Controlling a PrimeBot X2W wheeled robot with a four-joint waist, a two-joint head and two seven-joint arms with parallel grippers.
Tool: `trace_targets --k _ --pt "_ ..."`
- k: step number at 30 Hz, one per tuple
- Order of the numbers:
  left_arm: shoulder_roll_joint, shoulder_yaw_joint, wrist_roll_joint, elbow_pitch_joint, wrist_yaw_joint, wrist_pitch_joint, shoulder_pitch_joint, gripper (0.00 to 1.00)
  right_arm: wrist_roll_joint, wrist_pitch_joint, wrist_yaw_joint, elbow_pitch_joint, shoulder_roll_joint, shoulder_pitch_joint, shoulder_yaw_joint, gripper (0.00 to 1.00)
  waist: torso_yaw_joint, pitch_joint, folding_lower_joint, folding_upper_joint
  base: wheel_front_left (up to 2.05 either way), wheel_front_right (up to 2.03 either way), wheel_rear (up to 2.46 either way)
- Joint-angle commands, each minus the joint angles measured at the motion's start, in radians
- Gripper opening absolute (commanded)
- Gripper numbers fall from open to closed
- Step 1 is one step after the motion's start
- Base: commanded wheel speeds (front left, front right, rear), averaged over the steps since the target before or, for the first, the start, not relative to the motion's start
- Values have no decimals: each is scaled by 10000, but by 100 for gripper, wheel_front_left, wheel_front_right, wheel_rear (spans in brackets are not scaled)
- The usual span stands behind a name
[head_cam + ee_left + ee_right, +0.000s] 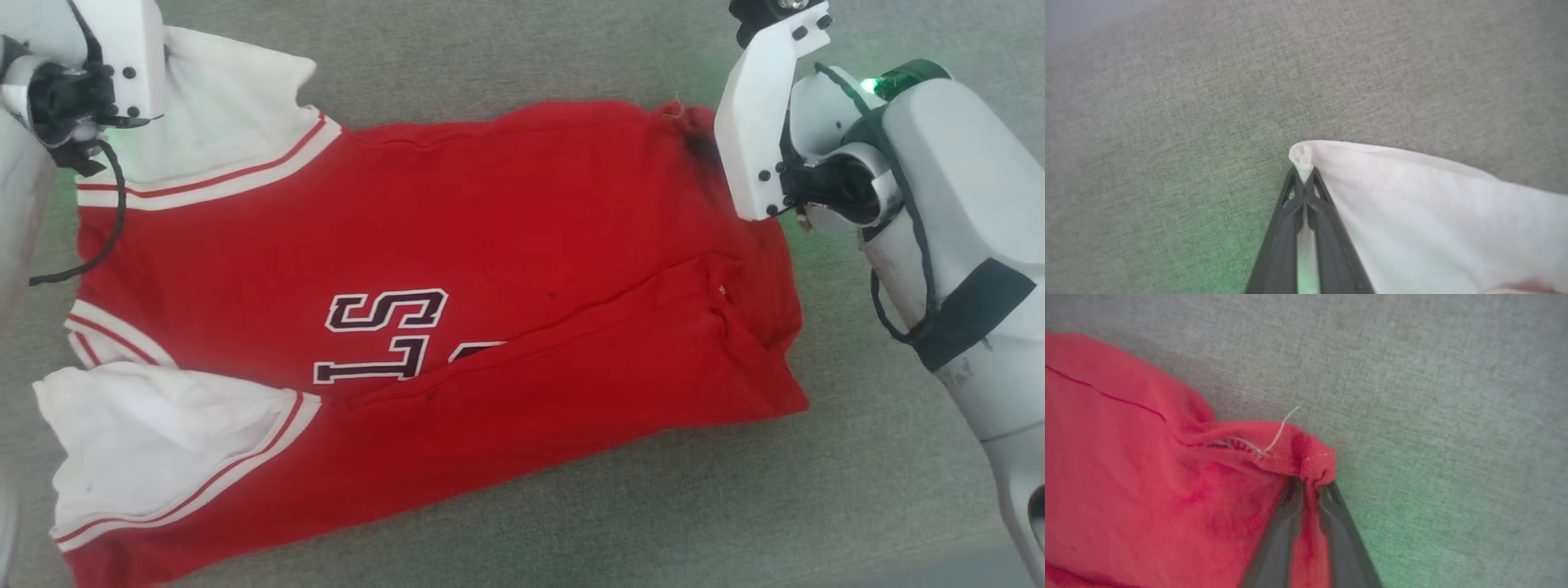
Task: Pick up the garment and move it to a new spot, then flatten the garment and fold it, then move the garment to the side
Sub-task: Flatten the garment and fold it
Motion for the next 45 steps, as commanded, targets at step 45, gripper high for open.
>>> trace_targets --k 45 --pt "3729 -516 -1318 -12031 4460 3501 5427 0 489 519 1 -5890 -3080 6857 -3715 0 2435 -2404 0 0 0 0 0"
